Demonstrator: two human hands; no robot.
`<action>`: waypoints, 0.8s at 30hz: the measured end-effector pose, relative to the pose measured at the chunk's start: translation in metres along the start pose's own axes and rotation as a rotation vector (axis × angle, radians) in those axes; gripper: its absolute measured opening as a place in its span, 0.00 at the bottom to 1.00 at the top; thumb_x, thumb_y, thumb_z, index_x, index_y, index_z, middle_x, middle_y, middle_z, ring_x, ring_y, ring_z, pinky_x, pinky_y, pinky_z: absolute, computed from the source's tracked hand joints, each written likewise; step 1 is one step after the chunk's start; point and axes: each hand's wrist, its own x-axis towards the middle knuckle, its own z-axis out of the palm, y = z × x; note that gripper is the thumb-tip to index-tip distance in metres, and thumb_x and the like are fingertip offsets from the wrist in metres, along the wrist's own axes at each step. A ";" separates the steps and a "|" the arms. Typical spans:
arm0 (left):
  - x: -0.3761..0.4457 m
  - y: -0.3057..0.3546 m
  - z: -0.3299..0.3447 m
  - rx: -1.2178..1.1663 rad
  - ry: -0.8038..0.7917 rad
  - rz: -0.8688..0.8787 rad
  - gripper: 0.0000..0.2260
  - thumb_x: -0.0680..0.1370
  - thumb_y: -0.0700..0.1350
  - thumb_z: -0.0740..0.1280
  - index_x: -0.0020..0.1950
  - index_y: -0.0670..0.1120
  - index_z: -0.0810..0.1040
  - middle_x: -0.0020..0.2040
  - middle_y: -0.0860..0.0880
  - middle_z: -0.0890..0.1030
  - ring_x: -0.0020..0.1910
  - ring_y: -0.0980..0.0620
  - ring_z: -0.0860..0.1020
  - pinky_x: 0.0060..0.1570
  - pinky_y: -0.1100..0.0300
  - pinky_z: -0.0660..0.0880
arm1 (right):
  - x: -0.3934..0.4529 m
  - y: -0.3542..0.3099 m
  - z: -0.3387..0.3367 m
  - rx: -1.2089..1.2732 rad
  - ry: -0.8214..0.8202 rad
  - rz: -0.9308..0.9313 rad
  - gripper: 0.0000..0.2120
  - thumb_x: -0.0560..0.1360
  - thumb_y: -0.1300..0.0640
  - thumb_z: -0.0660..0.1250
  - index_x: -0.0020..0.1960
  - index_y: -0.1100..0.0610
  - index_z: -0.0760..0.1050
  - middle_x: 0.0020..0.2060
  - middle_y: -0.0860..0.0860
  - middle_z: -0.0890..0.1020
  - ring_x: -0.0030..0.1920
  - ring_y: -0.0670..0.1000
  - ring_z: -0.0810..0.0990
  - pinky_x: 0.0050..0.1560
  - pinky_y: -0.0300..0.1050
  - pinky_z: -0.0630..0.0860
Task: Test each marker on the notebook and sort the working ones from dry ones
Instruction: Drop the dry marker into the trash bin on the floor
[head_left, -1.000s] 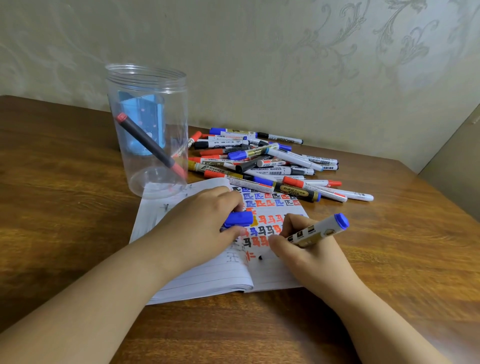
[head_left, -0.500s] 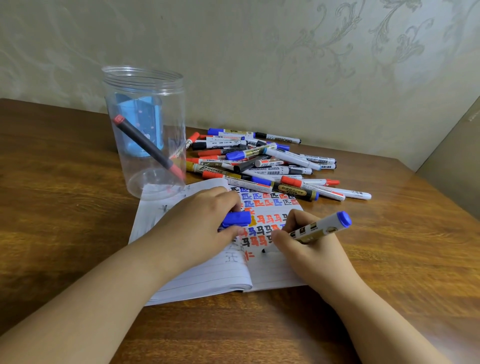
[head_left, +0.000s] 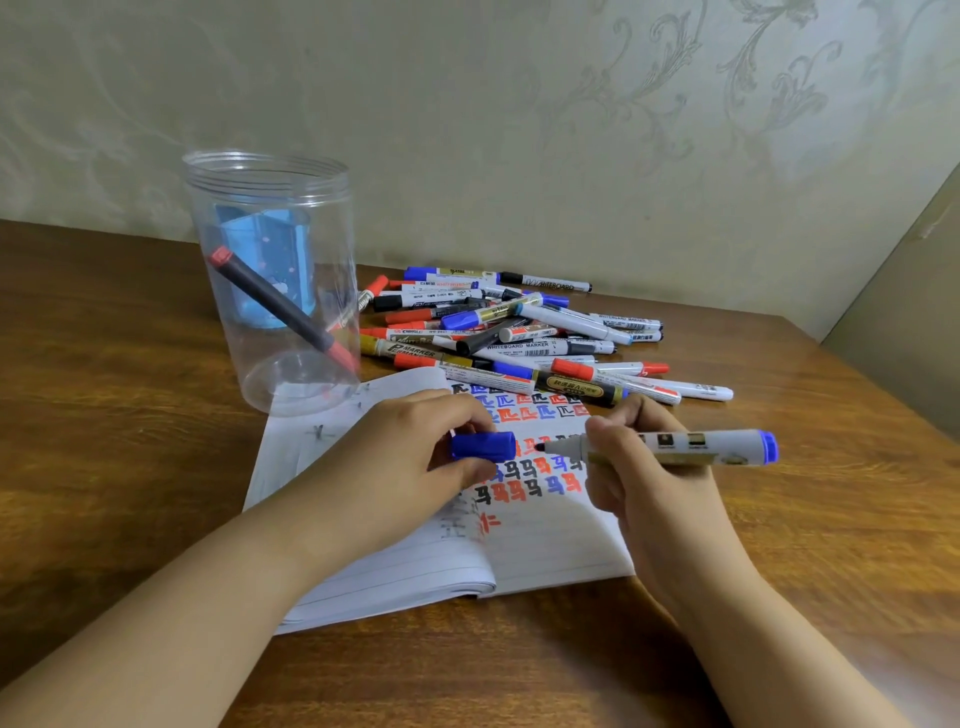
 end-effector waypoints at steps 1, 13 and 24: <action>0.000 0.001 0.000 -0.019 -0.006 0.005 0.09 0.72 0.49 0.70 0.49 0.59 0.75 0.44 0.60 0.76 0.46 0.63 0.72 0.43 0.75 0.67 | 0.000 0.000 0.000 0.003 -0.015 -0.002 0.14 0.71 0.58 0.68 0.29 0.49 0.71 0.22 0.47 0.67 0.24 0.45 0.61 0.26 0.37 0.62; -0.002 0.008 0.004 -0.019 0.042 0.021 0.11 0.73 0.50 0.68 0.55 0.54 0.77 0.45 0.60 0.75 0.49 0.65 0.71 0.46 0.75 0.67 | 0.002 -0.007 -0.002 0.020 -0.011 0.111 0.22 0.64 0.41 0.67 0.36 0.61 0.77 0.23 0.53 0.74 0.24 0.48 0.66 0.25 0.38 0.62; -0.004 0.005 0.006 -0.018 0.124 0.006 0.17 0.72 0.48 0.70 0.61 0.51 0.77 0.54 0.55 0.80 0.50 0.62 0.76 0.47 0.78 0.68 | 0.000 -0.004 -0.003 0.186 0.029 0.153 0.11 0.76 0.56 0.61 0.37 0.61 0.71 0.23 0.56 0.77 0.19 0.46 0.70 0.21 0.35 0.67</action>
